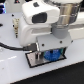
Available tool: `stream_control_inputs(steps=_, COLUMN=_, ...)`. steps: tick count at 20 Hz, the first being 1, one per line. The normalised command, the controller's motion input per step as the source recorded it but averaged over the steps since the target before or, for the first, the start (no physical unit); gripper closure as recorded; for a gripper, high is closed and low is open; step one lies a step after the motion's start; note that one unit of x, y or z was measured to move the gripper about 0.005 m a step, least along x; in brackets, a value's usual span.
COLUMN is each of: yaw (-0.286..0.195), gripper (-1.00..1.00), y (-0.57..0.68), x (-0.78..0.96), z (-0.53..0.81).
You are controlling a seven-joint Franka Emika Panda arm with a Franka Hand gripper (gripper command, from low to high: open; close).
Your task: Insert the blue gear onto the right peg, followed by the red gear
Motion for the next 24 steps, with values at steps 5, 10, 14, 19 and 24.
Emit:
stream_control_inputs(steps=5, yaw=0.0, gripper=-1.0, y=0.11, x=-0.19, z=0.38)
stream_control_inputs(steps=10, yaw=0.0, gripper=-1.0, y=0.19, x=-0.41, z=0.25)
stream_control_inputs(steps=14, yaw=0.0, gripper=-1.0, y=0.4, x=-0.34, z=0.19)
stream_control_inputs(steps=19, yaw=0.0, gripper=-1.0, y=0.4, x=-0.41, z=0.08)
stream_control_inputs(steps=24, yaw=0.0, gripper=-1.0, y=0.49, x=-0.48, z=0.04)
